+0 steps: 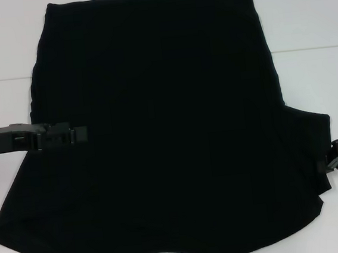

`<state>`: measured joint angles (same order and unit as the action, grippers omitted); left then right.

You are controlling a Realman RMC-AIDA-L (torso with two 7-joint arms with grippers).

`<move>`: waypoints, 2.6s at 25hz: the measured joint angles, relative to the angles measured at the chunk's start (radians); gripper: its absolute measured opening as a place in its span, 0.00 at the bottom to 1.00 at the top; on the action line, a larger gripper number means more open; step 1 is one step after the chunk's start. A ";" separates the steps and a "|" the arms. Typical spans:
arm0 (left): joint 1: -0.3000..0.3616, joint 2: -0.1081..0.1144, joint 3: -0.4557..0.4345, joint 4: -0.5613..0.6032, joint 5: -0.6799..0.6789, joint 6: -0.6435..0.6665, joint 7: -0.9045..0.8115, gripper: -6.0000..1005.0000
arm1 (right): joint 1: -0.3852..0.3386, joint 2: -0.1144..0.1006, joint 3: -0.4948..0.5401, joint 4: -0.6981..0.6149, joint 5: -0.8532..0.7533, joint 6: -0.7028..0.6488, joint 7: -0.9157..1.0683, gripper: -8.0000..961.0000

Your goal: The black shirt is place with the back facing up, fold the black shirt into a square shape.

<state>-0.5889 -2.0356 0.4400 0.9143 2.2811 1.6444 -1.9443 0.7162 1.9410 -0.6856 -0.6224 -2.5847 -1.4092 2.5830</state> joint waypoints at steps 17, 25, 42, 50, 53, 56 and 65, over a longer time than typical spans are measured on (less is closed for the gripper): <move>0.015 0.000 -0.003 0.001 -0.065 0.023 -0.004 0.64 | -0.056 -0.030 0.117 -0.092 0.009 0.027 -0.003 0.04; 0.017 0.001 -0.004 0.002 -0.104 0.026 -0.014 0.64 | -0.056 -0.042 0.155 -0.115 0.058 -0.005 -0.020 0.04; 0.022 0.000 -0.017 0.000 -0.141 0.012 -0.015 0.64 | 0.112 0.022 -0.137 -0.015 0.098 0.073 -0.066 0.04; 0.024 0.000 -0.043 -0.005 -0.141 0.012 -0.009 0.64 | 0.168 0.070 -0.279 -0.029 0.092 0.089 -0.173 0.04; 0.028 0.000 -0.044 -0.006 -0.141 0.012 -0.009 0.64 | 0.173 0.076 -0.305 -0.037 0.091 0.088 -0.182 0.04; 0.032 0.000 -0.044 -0.006 -0.142 0.010 -0.008 0.64 | 0.174 0.073 -0.299 -0.042 0.095 0.078 -0.182 0.04; 0.038 0.000 -0.050 -0.008 -0.168 0.011 -0.010 0.64 | 0.174 0.073 -0.263 -0.084 0.129 0.120 -0.180 0.34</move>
<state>-0.5508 -2.0355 0.3904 0.9066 2.1128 1.6550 -1.9543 0.8900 2.0136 -0.9482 -0.7065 -2.4559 -1.2896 2.4033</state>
